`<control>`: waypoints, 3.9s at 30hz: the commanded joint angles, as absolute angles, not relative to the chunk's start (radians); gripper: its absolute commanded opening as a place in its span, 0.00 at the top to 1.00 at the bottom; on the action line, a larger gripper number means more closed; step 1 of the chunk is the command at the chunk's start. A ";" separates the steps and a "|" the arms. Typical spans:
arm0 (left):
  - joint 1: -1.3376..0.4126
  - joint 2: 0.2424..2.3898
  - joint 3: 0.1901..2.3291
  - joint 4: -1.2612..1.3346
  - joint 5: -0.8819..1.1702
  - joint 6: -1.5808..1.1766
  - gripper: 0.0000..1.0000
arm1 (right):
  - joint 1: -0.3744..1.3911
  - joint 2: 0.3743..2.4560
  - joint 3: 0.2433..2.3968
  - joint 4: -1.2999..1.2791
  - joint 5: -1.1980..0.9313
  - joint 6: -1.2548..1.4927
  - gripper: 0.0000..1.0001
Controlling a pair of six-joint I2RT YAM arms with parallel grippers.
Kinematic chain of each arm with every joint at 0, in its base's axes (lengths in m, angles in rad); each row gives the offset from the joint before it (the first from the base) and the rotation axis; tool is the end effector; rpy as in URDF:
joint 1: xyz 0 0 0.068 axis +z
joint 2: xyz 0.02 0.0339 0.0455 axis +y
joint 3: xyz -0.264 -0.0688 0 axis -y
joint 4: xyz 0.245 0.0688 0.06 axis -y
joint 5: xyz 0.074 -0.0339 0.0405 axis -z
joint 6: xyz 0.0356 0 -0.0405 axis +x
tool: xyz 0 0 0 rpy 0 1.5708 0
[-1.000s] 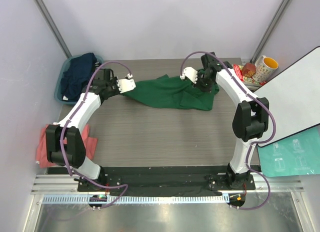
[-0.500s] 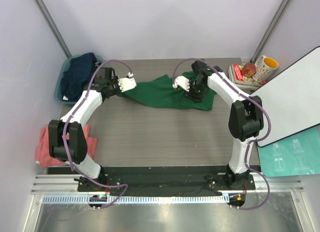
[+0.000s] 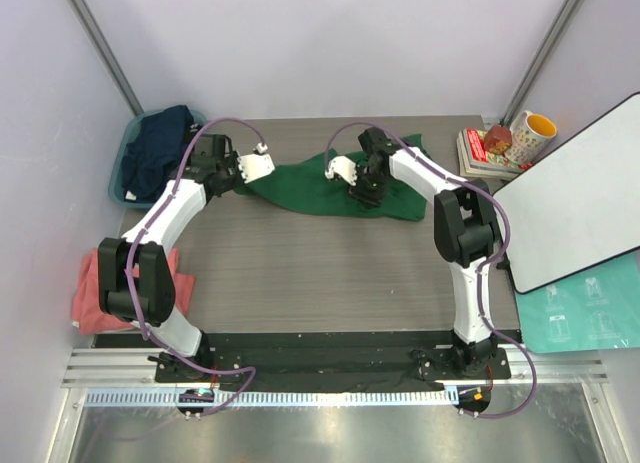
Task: Fold and stack the t-shirts
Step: Flatten out the tshirt
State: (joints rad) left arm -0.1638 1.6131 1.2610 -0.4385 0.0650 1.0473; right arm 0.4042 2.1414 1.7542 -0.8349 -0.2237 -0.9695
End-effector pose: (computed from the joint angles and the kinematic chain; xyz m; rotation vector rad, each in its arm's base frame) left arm 0.3537 -0.0608 0.2712 1.3850 1.9444 0.3494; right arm 0.4100 0.1839 0.1966 -1.7803 2.0854 0.1610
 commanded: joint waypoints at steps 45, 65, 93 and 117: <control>-0.181 1.638 1.316 -0.410 0.089 1.009 1.00 | 0.419 2.201 1.767 -0.804 -0.229 -0.904 0.77; -0.183 1.654 1.322 -0.332 0.064 0.959 1.00 | 0.382 2.091 1.963 -0.741 0.062 -0.919 0.99; -0.215 1.738 1.764 0.333 -0.004 1.108 1.00 | 0.118 1.897 2.208 0.191 0.374 -1.027 0.99; -0.203 1.491 1.684 0.089 0.247 1.247 1.00 | 0.126 1.463 1.807 0.196 0.213 -1.060 0.99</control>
State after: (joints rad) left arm -0.2298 1.3579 1.6676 0.0776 0.2276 1.1641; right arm 0.1268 1.3094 1.8050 0.0601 0.1959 -1.0100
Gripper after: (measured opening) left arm 0.006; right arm 0.022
